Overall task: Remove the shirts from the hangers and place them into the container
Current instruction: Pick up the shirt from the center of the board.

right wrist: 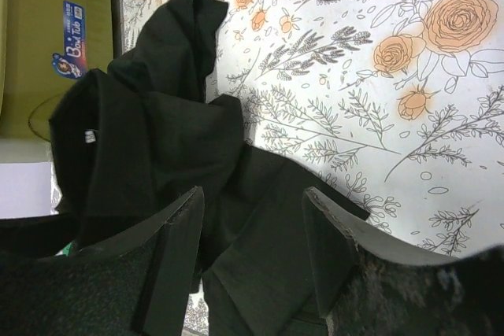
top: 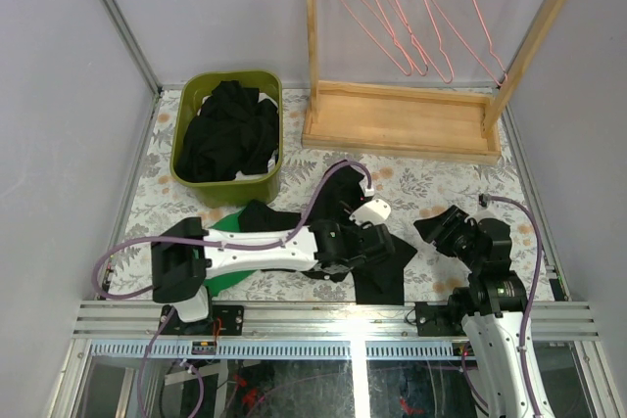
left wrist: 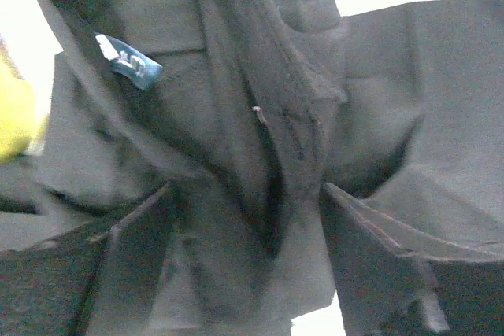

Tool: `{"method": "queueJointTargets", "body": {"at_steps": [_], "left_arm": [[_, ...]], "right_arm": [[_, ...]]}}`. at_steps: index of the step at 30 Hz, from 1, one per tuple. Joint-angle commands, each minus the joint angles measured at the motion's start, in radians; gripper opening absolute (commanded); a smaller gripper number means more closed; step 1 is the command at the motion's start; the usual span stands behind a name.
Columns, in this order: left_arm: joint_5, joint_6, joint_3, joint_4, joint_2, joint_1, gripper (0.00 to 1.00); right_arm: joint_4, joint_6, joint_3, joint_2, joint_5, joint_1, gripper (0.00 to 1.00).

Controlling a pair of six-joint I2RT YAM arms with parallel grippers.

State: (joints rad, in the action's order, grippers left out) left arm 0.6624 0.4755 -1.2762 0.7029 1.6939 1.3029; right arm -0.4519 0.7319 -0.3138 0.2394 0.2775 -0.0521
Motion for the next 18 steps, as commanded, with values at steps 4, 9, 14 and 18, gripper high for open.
{"method": "queueJointTargets", "body": {"at_steps": [4,9,14,18], "left_arm": [[-0.294,0.074,0.02,-0.289,0.017,-0.016,1.0],[-0.354,0.06,0.033,-0.282,0.068,-0.02,1.0],[-0.273,0.074,0.014,-0.218,0.163,-0.011,1.0],[-0.178,0.081,-0.025,-0.155,0.254,0.01,1.0]], "right_arm": [[-0.016,-0.003,-0.053,-0.002,-0.001,0.001,0.61],[0.002,-0.011,-0.041,0.022,0.006,0.001,0.62],[0.007,-0.019,-0.041,0.045,0.018,0.001,0.63],[0.01,-0.02,-0.036,0.044,0.02,0.003,0.64]]}}
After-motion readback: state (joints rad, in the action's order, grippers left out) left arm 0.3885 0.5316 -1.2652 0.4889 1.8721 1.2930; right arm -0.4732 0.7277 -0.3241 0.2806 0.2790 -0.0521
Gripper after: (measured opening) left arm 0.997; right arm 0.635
